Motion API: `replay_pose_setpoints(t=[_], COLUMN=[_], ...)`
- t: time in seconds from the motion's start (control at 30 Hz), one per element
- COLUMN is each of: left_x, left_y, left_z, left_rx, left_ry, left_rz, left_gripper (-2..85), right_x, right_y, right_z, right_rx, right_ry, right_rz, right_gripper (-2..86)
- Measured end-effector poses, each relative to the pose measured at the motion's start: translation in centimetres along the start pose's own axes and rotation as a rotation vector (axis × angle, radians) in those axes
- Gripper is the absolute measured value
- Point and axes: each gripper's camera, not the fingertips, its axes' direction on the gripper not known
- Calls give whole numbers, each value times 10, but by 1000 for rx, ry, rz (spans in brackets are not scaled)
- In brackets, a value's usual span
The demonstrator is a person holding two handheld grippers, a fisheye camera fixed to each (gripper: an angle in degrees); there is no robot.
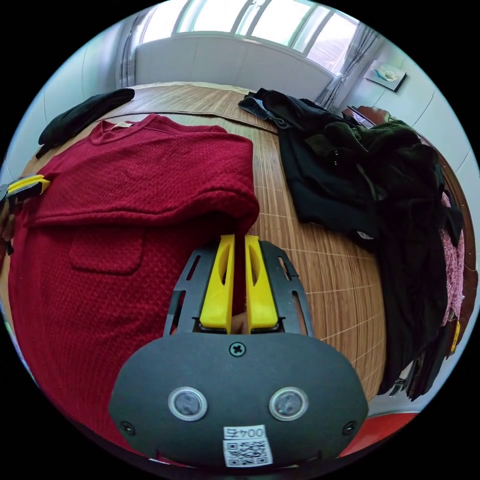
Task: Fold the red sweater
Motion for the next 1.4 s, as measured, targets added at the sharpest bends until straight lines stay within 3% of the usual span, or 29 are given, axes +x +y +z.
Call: replay_pose_setpoints(t=[0.23, 0.3, 0.47, 0.6, 0.67, 0.8, 1.0, 1.2, 1.4], left_x=[-10, -15, -29, -64, -79, -64, 18, 48, 54], left_y=[-25, -32, -34, -19, 0, 44, 162, 224, 229], left_z=[-72, -68, -20, -60, -95, -131, -177, -178, -187], left_rx=[148, 116, -150, 2, 121, 149, 75, 11, -10], left_ry=[-116, -121, -158, -59, 49, 200, 58, 7, -3], left_rz=[-26, -41, -125, -384, -483, -478, -322, -312, -311], left_gripper=[27, 35, 98, 139, 151, 158, 143, 127, 124], right_x=[1, -1, 4, 17, 21, 23, 45, 6, -33], right_y=[2, 3, 6, 8, 9, 11, 18, 30, 22], right_z=[-4, -5, -9, -10, -12, -15, -23, -60, -62], right_rx=[-2, -1, -2, -6, -8, -8, 8, 168, 228], right_ry=[-37, -32, -79, -169, -204, -234, -424, -205, -13], right_rz=[16, 13, 33, 72, 88, 104, 156, -209, -465], right_gripper=[48, 48, 48, 49, 49, 50, 84, 117, 71])
